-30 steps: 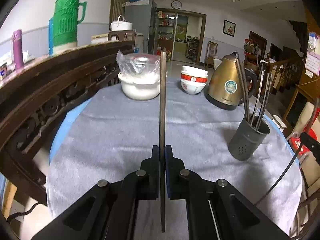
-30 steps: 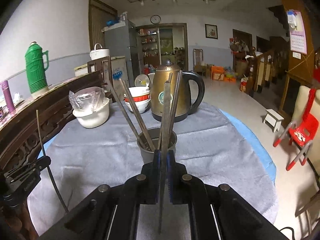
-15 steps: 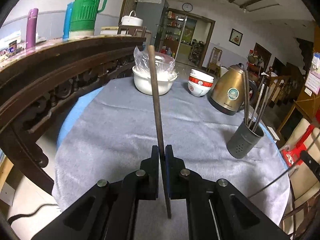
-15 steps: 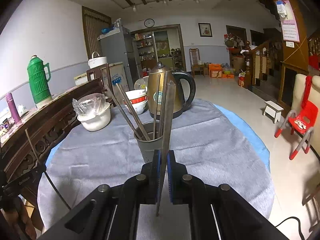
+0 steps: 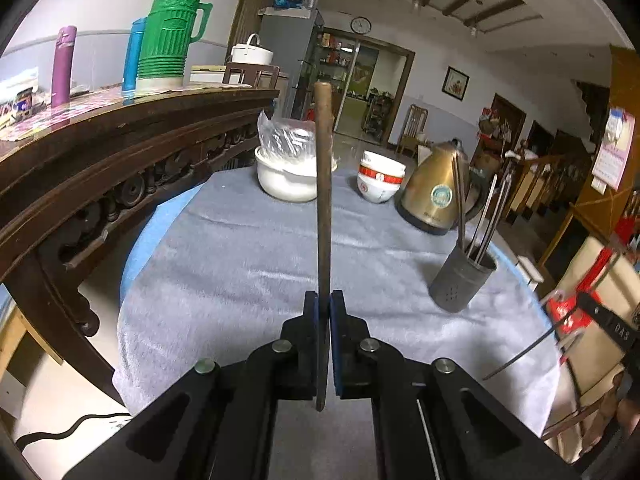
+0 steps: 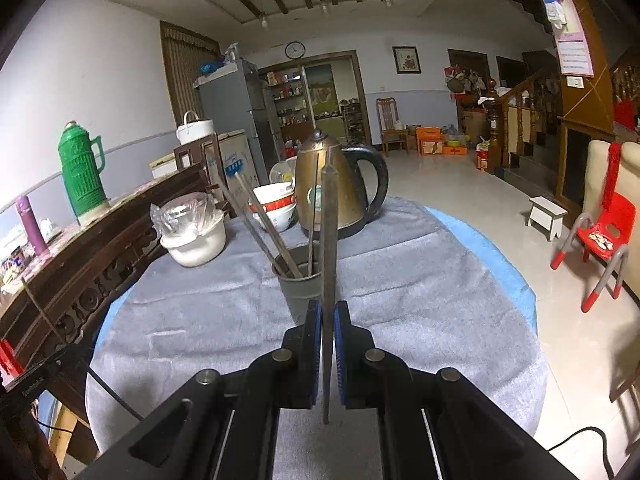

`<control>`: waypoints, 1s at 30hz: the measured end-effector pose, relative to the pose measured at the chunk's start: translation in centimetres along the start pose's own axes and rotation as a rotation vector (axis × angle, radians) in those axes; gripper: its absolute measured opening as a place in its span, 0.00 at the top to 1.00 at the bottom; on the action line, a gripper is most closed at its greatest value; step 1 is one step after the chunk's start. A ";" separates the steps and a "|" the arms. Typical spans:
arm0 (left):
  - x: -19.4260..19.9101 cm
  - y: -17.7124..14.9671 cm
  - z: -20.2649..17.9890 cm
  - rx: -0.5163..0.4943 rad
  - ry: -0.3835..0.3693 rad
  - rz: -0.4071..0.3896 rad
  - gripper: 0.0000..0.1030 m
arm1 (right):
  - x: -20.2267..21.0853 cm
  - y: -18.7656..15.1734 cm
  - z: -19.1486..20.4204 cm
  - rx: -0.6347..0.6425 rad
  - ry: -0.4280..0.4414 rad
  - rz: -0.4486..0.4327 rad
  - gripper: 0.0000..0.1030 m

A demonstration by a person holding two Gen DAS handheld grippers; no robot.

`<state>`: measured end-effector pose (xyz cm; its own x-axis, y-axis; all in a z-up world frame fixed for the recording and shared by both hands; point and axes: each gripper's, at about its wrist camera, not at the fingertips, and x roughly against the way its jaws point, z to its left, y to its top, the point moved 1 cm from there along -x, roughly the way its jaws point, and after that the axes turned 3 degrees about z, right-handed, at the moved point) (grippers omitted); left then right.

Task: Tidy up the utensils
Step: 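Lift both held chopsticks and carry them over the grey holder cup, then lower both chopsticks into the grey holder cup and open both tools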

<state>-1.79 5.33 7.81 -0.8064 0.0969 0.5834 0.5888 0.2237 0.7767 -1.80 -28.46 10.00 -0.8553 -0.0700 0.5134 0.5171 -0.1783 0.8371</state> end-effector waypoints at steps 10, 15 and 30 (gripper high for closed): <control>0.5 2.5 -0.7 0.062 -0.052 -0.050 0.95 | 1.1 1.3 -1.5 -0.059 0.015 -0.035 0.93; 0.4 4.1 -2.1 0.079 -0.116 -0.059 0.95 | 1.5 2.3 -1.9 -0.083 0.034 -0.060 0.93; -5.4 6.6 -8.2 0.061 -0.127 0.049 0.95 | 1.5 4.8 -1.7 -0.086 0.077 -0.074 0.93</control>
<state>6.94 -1.66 11.73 -0.7796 0.2306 0.5823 0.6262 0.2735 0.7301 -0.63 -31.06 14.46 -0.8929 -0.1283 0.4316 0.4503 -0.2690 0.8514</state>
